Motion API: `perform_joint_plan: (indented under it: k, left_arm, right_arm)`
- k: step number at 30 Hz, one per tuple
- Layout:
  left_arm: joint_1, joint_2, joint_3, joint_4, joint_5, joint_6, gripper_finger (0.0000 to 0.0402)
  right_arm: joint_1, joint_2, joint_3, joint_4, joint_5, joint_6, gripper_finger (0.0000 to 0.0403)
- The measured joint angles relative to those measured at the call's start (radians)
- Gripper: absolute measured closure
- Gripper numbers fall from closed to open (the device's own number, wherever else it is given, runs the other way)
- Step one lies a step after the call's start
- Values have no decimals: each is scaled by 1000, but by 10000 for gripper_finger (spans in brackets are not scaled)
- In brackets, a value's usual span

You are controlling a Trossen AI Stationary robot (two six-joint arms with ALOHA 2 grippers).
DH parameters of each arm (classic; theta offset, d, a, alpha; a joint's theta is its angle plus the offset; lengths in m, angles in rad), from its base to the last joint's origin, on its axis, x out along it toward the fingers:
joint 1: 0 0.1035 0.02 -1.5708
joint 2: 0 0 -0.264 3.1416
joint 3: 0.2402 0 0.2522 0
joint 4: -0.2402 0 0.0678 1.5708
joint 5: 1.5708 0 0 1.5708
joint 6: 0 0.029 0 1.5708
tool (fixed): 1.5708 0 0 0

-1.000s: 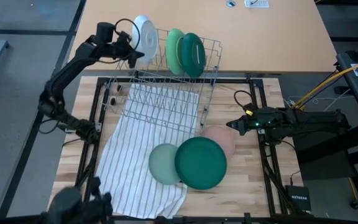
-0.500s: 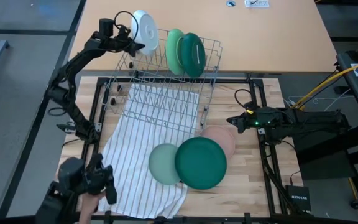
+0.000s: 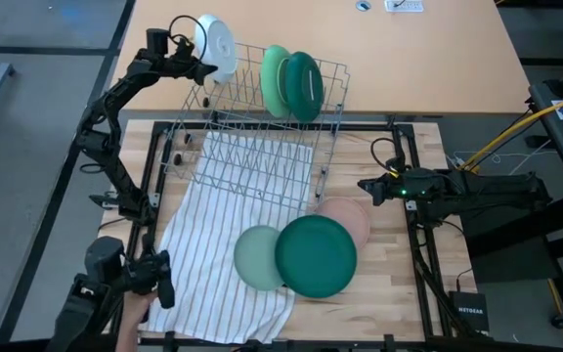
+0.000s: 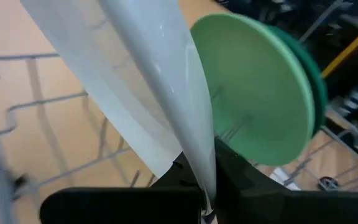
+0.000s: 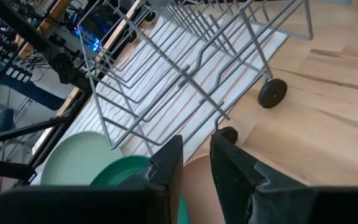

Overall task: Sort dishes
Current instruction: Put the white plate into the dishwasher rack

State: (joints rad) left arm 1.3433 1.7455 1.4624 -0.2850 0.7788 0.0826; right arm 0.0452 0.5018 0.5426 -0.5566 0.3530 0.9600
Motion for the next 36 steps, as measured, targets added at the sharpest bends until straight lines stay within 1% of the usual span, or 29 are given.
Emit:
perform_joint_plan:
  k: [3,5,9,16,20,25,36]
  left_arm:
    - [-2,14,0,20,54,-5,401]
    - [-2,16,0,20,69,3,401]
    - [-2,16,1,51,67,7,401]
    - [-1,16,1,26,62,-8,401]
    - [-1,16,1,-18,62,-7,401]
    - [-2,16,1,-73,25,-5,401]
    - [-2,15,1,-127,-4,-30,401]
  right_arm:
    - [0,0,0,1,3,0,317]
    - [0,0,0,1,3,1,317]
    - [0,0,0,1,5,2,317]
    - [0,0,0,1,21,3,317]
    - [0,0,0,0,21,3,317]
    - [0,0,0,0,21,3,317]
    - [0,0,0,0,21,1,317]
